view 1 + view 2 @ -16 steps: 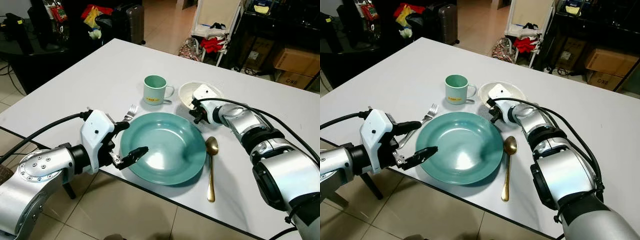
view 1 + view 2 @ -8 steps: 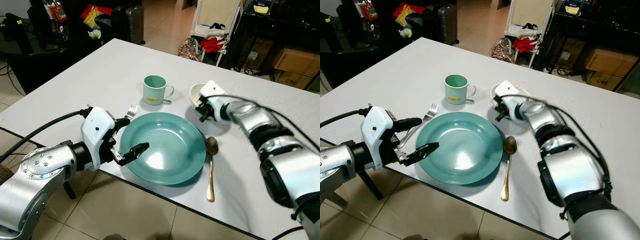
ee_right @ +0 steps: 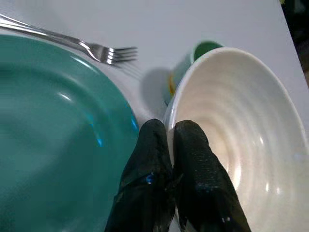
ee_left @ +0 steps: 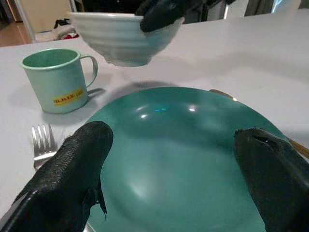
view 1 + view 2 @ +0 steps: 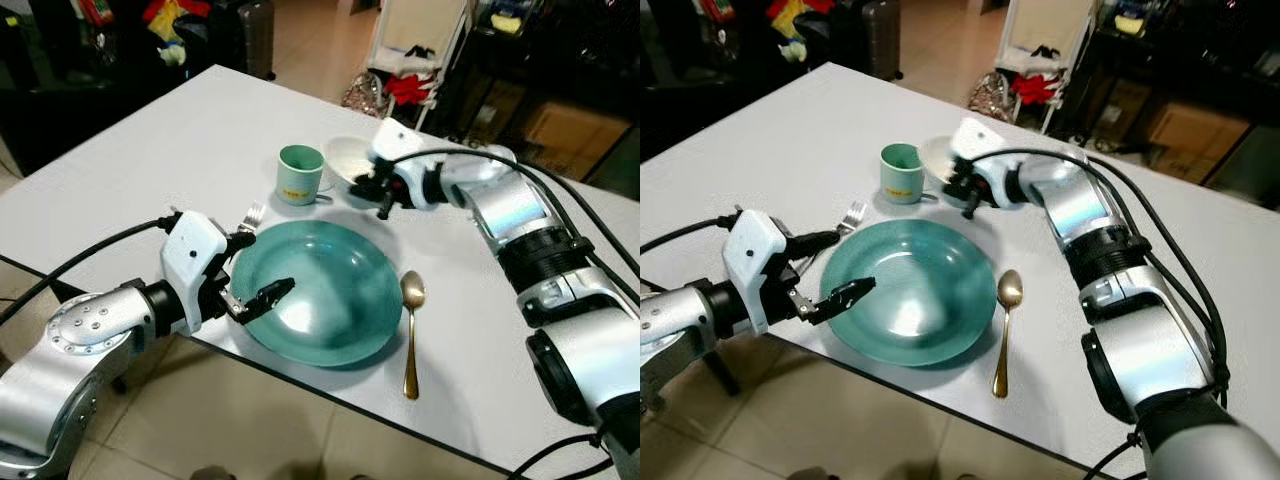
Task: Setting the table
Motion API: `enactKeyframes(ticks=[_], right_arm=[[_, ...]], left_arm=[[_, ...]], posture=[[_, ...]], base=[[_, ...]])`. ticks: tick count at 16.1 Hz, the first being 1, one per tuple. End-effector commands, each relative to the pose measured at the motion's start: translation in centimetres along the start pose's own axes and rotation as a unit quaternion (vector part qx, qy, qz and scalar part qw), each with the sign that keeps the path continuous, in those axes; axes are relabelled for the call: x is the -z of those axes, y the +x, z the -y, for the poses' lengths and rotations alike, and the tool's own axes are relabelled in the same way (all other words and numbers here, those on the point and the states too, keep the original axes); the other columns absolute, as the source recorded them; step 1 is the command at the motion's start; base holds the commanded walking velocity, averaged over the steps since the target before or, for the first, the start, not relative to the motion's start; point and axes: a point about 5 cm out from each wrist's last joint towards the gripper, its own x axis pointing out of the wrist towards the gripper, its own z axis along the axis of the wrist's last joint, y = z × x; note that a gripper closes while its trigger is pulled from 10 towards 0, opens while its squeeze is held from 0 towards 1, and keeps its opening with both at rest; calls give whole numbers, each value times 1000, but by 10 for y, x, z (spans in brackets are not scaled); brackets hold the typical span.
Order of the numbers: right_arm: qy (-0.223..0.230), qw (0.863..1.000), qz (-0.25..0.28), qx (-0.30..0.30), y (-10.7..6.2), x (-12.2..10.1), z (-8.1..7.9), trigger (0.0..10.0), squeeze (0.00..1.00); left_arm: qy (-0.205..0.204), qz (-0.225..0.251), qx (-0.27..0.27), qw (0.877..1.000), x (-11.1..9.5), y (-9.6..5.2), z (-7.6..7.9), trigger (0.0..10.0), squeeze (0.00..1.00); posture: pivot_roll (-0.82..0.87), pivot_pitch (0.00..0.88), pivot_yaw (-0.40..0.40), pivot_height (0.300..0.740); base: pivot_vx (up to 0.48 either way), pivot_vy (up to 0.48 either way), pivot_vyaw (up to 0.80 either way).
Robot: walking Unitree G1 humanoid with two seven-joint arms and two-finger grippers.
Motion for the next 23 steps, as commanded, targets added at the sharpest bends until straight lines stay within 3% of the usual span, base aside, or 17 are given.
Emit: enactKeyframes(ticks=[1, 5, 6, 10, 14, 19, 23], right_arm=[[-8, 1000, -4, 3, -8, -4, 2, 0, 0], [-25, 998, 13, -53, -11, -33, -32, 0, 0], [-21, 998, 20, -64, -7, -34, -44, 0, 0], [-26, 995, 5, -91, -4, -26, -67, 0, 0], [-51, 991, -23, -124, 5, -16, -87, 0, 0], [-50, 987, -20, -150, 9, -16, -109, 0, 0], [-62, 985, -16, -158, 1, -23, -120, 0, 0]], left_arm=[[10, 8, 1, 1000, -4, 3, 0, 10000, 0], [25, 16, 2, 1000, -9, 9, -6, 10000, 0], [25, 19, 2, 1000, -10, 11, -6, 10000, 0], [21, 23, 2, 1000, -8, 14, -2, 10000, 0], [41, -18, 5, 999, 1, 2, -7, 10000, 0], [51, -47, 3, 998, 6, -12, -12, 10000, 0], [60, -60, -5, 996, 6, -20, -18, 10000, 0]], posture=[[-53, 0, -206, 740], [-90, 0, -225, 740], [-83, 0, -214, 740], [-64, 0, -213, 740], [-58, 0, -215, 740], [-53, 0, -221, 740], [-52, 0, -219, 740]], base=[[0, 0, 0], [0, 0, 0], [0, 0, 0], [0, 0, 0], [0, 0, 0], [0, 0, 0], [0, 0, 0]])
